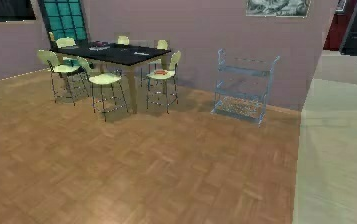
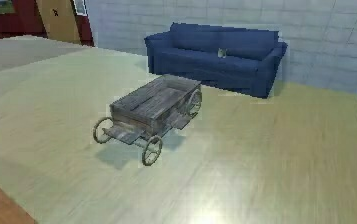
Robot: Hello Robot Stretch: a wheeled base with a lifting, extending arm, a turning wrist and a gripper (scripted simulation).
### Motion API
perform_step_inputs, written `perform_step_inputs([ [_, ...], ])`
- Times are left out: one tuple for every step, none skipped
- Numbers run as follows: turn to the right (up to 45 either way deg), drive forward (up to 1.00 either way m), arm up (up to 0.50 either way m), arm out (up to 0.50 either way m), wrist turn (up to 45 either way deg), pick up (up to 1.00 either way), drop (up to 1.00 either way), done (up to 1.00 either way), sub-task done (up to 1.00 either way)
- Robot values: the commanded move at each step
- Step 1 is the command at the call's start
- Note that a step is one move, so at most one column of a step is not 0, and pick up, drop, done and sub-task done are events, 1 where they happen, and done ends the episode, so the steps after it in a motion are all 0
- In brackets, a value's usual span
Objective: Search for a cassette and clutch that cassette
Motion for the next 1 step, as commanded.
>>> perform_step_inputs([
  [30.0,0.00,0.00,0.00,0.0,0.00,0.00,0.00,0.00],
])
